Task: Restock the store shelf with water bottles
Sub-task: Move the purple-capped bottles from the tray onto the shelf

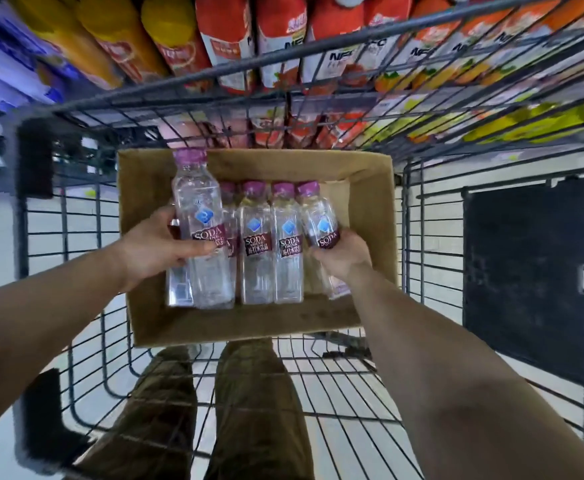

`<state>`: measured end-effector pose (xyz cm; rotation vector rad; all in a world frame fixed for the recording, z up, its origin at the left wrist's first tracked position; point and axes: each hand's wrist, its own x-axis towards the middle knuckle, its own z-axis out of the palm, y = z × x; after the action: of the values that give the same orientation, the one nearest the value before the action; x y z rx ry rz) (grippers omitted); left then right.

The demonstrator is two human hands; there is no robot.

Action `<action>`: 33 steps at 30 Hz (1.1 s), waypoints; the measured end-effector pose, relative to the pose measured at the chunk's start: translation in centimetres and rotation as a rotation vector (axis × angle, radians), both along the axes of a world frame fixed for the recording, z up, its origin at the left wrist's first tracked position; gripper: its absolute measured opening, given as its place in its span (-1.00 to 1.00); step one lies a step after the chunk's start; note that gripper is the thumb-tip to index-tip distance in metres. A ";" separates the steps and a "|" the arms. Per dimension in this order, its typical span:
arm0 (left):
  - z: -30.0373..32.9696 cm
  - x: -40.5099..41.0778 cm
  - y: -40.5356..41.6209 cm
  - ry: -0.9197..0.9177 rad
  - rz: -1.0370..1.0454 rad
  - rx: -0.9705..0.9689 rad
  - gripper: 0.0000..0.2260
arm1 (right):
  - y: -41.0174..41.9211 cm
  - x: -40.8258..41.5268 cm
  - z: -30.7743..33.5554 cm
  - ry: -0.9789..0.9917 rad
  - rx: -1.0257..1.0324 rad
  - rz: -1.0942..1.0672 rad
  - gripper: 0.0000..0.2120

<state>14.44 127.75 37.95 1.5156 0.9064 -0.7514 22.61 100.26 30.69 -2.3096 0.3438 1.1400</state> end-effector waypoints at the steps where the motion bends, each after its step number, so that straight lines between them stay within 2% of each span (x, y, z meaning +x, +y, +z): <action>1: 0.5 -0.1 0.0 -0.002 -0.010 0.006 -0.33 | 0.0 -0.1 0.4 -0.012 -0.005 0.003 -0.72; 3: 1.1 -0.2 0.3 -0.009 -0.026 0.014 -0.28 | 0.1 -0.4 1.2 -0.034 -0.009 -0.016 -0.76; 9: 4.8 -0.9 0.5 -0.042 -0.005 -0.002 -0.12 | 0.9 -1.9 6.5 -0.125 0.010 -0.014 -0.61; 13: 8.4 -2.2 1.3 -0.114 0.000 -0.042 -0.19 | 3.7 -3.5 11.6 -0.152 0.097 0.030 -0.66; 16: 11.4 -4.2 3.3 -0.200 0.038 -0.056 -0.25 | 7.3 -5.2 15.4 -0.258 0.165 0.120 -0.66; 20: 16.7 -8.4 8.3 -0.354 0.073 -0.055 -0.61 | 14.4 -8.9 22.4 -0.259 0.272 0.165 -0.77; 23: 21.6 -13.0 14.3 -0.470 0.089 -0.004 -0.62 | 20.9 -12.7 27.6 -0.341 0.416 0.176 -0.82; 27: 29.4 -20.4 23.5 -0.618 0.076 0.134 -0.87 | 30.9 -17.8 34.8 -0.463 0.610 0.270 -0.83; 29: 33.6 -24.2 28.2 -0.691 0.127 0.182 -0.85 | 36.5 -20.3 38.2 -0.527 0.688 0.295 -0.72; 33: 40.0 -31.5 36.4 -0.811 0.305 0.240 -0.65 | 46.9 -24.8 44.7 -0.567 0.791 0.379 -0.47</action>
<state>-17.03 164.18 77.94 1.6370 0.5840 0.2147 -2.16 147.15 75.35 -1.8714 -0.6653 0.5555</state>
